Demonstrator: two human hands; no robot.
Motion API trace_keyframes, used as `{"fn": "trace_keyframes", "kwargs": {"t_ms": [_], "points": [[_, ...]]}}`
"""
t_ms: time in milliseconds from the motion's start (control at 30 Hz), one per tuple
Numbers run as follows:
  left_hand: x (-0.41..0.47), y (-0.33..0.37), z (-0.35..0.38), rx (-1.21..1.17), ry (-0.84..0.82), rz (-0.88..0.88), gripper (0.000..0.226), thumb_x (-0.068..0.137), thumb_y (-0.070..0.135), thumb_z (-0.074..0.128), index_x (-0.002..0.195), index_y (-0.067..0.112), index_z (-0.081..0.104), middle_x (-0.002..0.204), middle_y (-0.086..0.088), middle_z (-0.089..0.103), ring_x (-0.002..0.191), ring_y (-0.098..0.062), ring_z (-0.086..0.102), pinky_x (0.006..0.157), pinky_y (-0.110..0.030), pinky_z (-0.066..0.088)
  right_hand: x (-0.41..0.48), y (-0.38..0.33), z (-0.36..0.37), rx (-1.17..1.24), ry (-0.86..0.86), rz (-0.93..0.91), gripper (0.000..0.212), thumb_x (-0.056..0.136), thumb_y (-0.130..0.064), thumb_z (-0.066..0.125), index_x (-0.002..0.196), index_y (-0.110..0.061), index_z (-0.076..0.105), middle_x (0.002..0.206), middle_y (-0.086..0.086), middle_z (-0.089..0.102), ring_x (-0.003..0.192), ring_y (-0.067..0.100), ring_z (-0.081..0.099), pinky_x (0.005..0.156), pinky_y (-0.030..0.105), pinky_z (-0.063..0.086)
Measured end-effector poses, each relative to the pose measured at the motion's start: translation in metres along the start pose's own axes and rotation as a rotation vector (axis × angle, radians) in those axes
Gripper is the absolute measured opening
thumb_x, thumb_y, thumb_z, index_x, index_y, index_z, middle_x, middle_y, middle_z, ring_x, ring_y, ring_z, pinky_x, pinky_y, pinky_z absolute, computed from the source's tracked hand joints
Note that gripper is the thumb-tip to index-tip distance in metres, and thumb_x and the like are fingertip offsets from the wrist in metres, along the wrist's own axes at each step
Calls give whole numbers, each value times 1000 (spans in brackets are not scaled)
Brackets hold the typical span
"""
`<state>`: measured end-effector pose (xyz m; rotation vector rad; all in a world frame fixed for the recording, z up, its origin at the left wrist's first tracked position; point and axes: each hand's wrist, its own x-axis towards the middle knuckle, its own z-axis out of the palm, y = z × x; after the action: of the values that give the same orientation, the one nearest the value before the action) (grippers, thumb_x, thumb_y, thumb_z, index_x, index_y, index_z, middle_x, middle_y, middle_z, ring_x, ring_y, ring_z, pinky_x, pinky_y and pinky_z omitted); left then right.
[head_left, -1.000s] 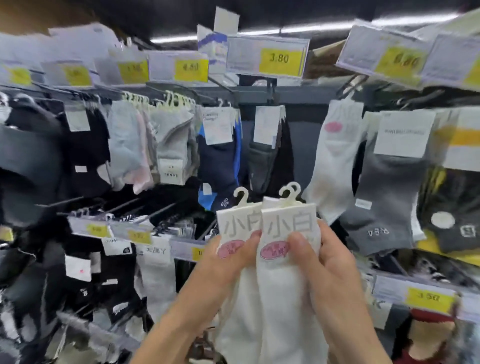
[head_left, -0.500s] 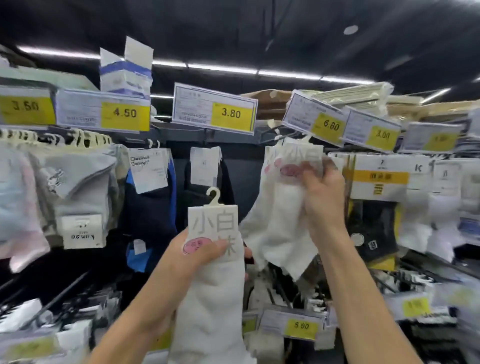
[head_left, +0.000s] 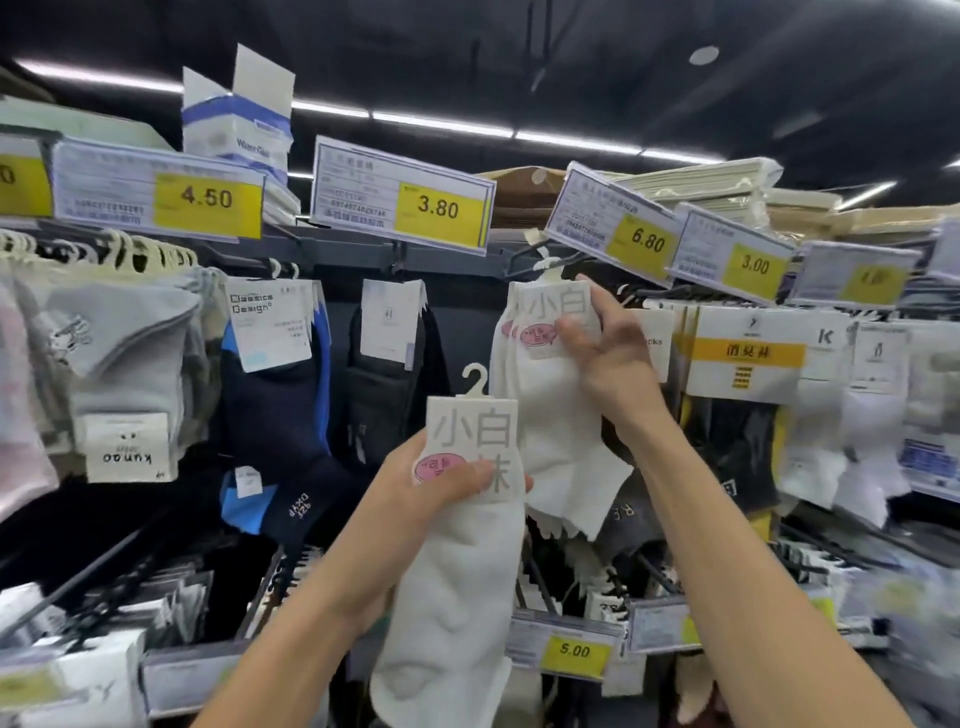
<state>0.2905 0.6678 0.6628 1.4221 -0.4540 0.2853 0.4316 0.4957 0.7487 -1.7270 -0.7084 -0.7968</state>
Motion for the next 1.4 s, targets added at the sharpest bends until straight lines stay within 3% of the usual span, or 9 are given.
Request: {"fn": "trace_keyframes", "kwargs": {"t_ms": [167,233,333,567,700,933,1067,1267,1400], "points": [[18,-1,19,15,42,53,20,83,27,70,103,28,74,106,-5,76,95,-18,73,76,-26,56,-13,-4,-3,-13,-62,64,46,96,-20,60,141,-22,50,129,-7,64,117,9,61,99,31,52],[23,0,23,-18,37,84,19,85,23,73,104,26,75,104,-4,77,92,-15,74,72,-20,55,-31,-4,-7,5,-35,41,45,96,-22,60,140,-28,51,134,-13,59,121,2,56,106,28,46],[30,-1,29,-33,14,143,22,89,19,68,110,22,73,107,-6,76,94,-17,74,72,-20,56,-62,-7,-13,102,47,3,46,96,-35,59,141,-28,51,137,-16,55,123,-8,51,97,5,42],[44,-11,48,100,-9,252,25,95,23,64,120,25,68,114,-3,74,105,-20,71,80,-22,56,-73,-21,-22,363,-193,0,37,87,-4,70,115,-28,67,107,-2,75,97,11,71,81,27,59],[42,-27,42,243,105,239,10,97,19,62,93,26,67,90,5,74,82,-15,73,64,-26,56,-57,-19,-33,382,-59,13,36,89,-2,68,114,-28,63,108,-3,73,93,6,70,77,23,58],[42,-43,41,590,271,248,23,96,20,59,104,42,59,104,23,67,98,3,64,78,-20,55,-25,-22,-26,361,147,-45,27,92,-12,67,103,-35,60,94,-14,72,89,2,70,79,23,57],[35,-55,39,754,339,208,34,94,26,56,124,39,47,116,22,60,104,2,58,86,-39,55,-12,-17,-9,342,165,-50,21,92,-14,67,109,-27,61,104,-6,69,96,8,68,89,38,57],[20,-57,43,1013,437,137,73,90,38,57,148,40,12,149,14,33,134,-10,37,99,-35,42,-13,-11,-3,138,27,-69,54,94,-7,60,145,-20,45,131,-6,58,115,5,59,97,29,53],[7,-53,60,1069,405,333,66,90,23,61,148,16,29,155,-2,27,146,-20,23,119,-44,26,-66,-3,-16,-16,80,-85,65,93,-7,57,152,-20,33,141,-2,48,132,9,46,108,39,44]]}}
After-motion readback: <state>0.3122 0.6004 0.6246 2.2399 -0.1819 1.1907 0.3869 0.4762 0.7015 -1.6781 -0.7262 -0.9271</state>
